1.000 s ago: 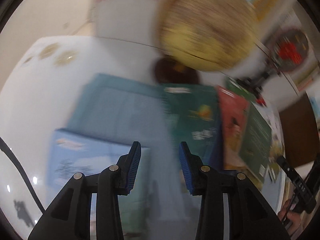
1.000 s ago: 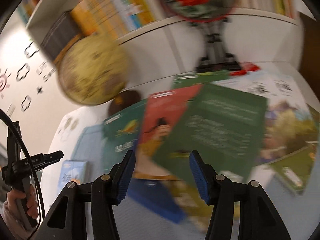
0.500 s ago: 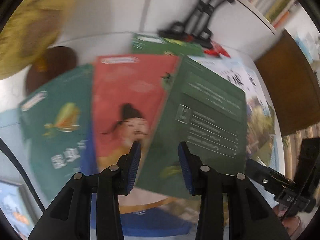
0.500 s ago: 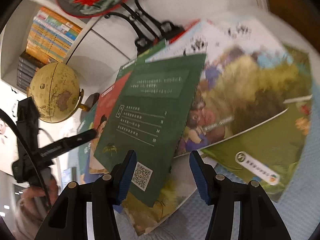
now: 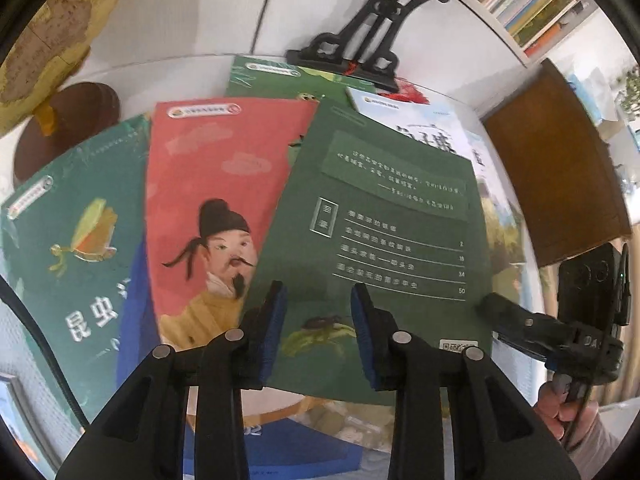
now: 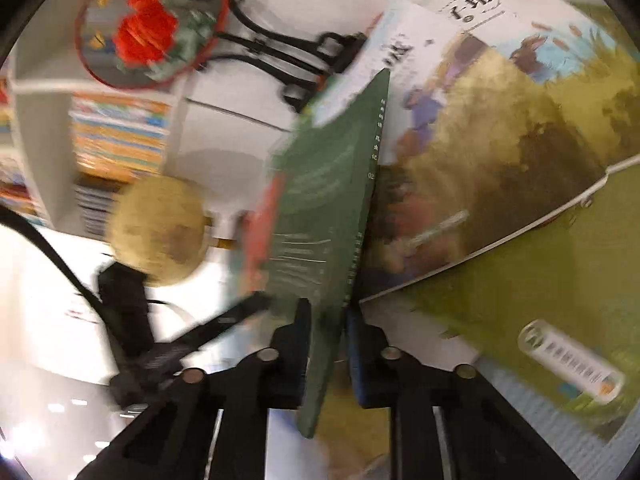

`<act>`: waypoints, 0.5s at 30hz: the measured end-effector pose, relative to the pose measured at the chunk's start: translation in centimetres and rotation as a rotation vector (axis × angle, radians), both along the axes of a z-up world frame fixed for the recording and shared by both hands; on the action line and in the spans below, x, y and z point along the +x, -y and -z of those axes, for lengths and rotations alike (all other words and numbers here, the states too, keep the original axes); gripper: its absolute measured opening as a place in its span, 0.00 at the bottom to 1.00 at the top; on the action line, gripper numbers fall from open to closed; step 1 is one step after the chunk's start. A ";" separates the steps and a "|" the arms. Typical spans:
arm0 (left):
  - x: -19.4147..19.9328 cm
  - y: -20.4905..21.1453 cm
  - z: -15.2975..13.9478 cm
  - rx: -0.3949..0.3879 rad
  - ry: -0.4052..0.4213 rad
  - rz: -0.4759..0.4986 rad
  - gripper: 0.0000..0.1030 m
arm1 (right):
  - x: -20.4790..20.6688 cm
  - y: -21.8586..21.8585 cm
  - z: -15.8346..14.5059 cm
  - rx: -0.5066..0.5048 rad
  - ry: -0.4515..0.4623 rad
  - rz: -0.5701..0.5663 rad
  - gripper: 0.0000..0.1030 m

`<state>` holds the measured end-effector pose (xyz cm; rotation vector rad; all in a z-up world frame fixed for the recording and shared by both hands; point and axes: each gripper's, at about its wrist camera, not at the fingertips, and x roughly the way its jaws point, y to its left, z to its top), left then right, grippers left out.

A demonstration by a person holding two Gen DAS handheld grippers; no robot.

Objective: Organize books
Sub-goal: 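Move the left gripper back over the book pile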

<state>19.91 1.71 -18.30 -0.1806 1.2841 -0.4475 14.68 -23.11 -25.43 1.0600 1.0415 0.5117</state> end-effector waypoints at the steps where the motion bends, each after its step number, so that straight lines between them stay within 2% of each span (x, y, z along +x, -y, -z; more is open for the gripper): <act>1: -0.1 0.1 0.1 -0.020 -0.010 0.010 0.28 | 0.0 -0.2 -0.2 -0.002 0.002 -0.005 0.16; 4: -0.9 0.6 0.0 -0.008 0.000 0.027 0.28 | 0.3 -1.3 -0.3 -0.061 -0.009 -0.024 0.15; 6: -1.1 0.6 0.1 -0.028 -0.018 0.024 0.28 | 0.3 -1.6 -0.1 -0.049 -0.026 -0.013 0.09; 9: -1.5 0.5 0.2 -0.043 -0.032 0.032 0.28 | 0.1 -1.9 -0.5 -0.054 -0.023 0.010 0.08; 15: -3.3 0.2 -1.2 -0.048 -0.037 0.049 0.28 | -0.7 -0.2 -2.7 0.048 -0.023 0.107 0.06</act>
